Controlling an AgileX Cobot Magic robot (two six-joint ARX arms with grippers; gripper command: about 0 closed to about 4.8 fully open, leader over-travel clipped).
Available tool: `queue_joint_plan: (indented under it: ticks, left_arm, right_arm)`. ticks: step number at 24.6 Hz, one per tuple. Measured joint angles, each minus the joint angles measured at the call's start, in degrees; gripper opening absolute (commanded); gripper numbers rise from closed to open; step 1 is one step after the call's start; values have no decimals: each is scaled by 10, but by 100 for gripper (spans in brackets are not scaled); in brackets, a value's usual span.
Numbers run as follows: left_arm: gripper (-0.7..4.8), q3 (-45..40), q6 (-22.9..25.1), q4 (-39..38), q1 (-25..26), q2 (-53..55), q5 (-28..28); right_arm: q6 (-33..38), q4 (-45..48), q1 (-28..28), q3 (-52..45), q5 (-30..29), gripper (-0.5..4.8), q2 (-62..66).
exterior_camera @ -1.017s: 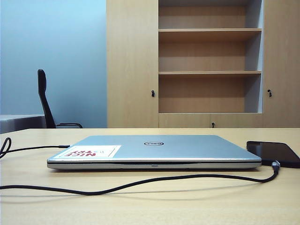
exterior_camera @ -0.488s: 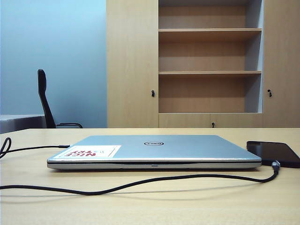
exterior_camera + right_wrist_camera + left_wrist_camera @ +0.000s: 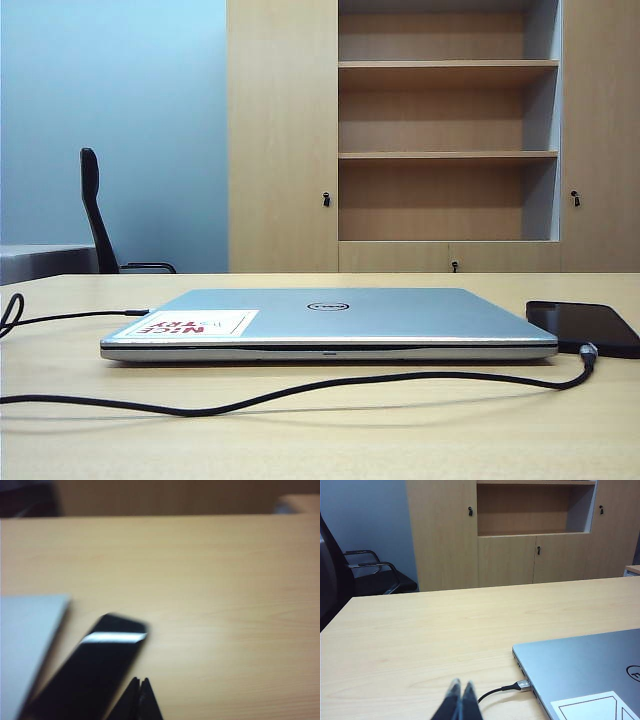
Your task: Pick up the charging cable and the phone, plug the charging cable into the charging port on the phone, and finally place them back on the table.
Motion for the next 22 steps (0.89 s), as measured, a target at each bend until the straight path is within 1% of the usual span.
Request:
queue_joint_plan:
  ticks: [1, 4, 8, 12, 16, 18, 22]
  left_arm:
    - [-5, 0, 0, 0, 0, 0, 0]
    - [-5, 0, 0, 0, 0, 0, 0]
    - [-5, 0, 0, 0, 0, 0, 0]
    - [-5, 0, 0, 0, 0, 0, 0]
    - [-5, 0, 0, 0, 0, 0, 0]
    - [-5, 0, 0, 0, 0, 0, 0]
    - [-5, 0, 0, 0, 0, 0, 0]
  right_arm:
    - [-7, 17, 0, -12, 18, -6, -11]
    - [-33, 78, 0, -59, 42, -6, -55]
    - [-47, 143, -3, -118, 46, -6, -127]
    - [-48, 144, -20, -148, 45, -6, -165]
    - [-49, 146, -38, -161, 45, -6, -168]
    - [-47, 159, -53, -161, 20, -6, -168]
    - [-19, 158, -54, -161, -9, -6, -168]
